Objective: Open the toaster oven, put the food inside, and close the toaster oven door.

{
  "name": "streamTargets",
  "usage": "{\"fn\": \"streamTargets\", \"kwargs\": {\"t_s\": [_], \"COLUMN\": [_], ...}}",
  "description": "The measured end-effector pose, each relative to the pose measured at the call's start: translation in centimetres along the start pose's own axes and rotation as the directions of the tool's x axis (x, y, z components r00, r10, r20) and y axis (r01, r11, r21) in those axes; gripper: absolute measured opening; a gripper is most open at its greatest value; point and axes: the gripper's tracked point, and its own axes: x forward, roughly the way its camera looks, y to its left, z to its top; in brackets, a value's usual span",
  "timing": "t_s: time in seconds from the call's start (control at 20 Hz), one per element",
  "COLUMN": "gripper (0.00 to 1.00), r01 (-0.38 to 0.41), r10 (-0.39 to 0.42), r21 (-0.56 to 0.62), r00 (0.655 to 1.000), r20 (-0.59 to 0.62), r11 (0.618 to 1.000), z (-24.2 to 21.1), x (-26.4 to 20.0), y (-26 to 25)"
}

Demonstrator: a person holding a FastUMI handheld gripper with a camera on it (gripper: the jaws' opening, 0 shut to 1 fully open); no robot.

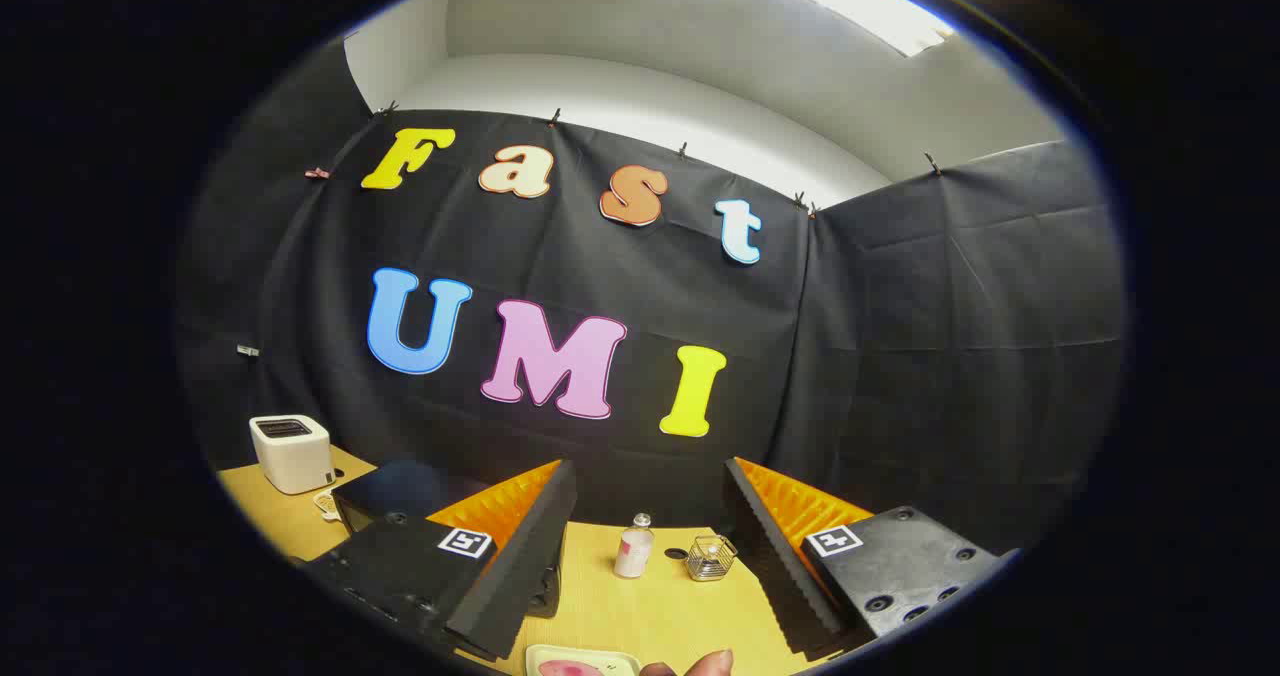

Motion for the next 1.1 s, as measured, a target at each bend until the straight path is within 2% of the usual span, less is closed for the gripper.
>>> {"fn": "streamTargets", "kwargs": {"t_s": [0.7,0.95,1.1], "gripper": [0.97,0.97,0.97], "r01": [-0.026,-0.107,-0.1], "r10": [0.026,0.115,0.111], "r21": [0.009,0.125,0.16], "r00": [1.0,0.992,0.992], "r20": [-0.016,-0.056,-0.059], "r11": [1.0,0.986,0.982], "z": [-1.1,-1.9,-2.0], "x": [0.3,0.0,0.1], "y": [1.5,3.8,4.3]}}
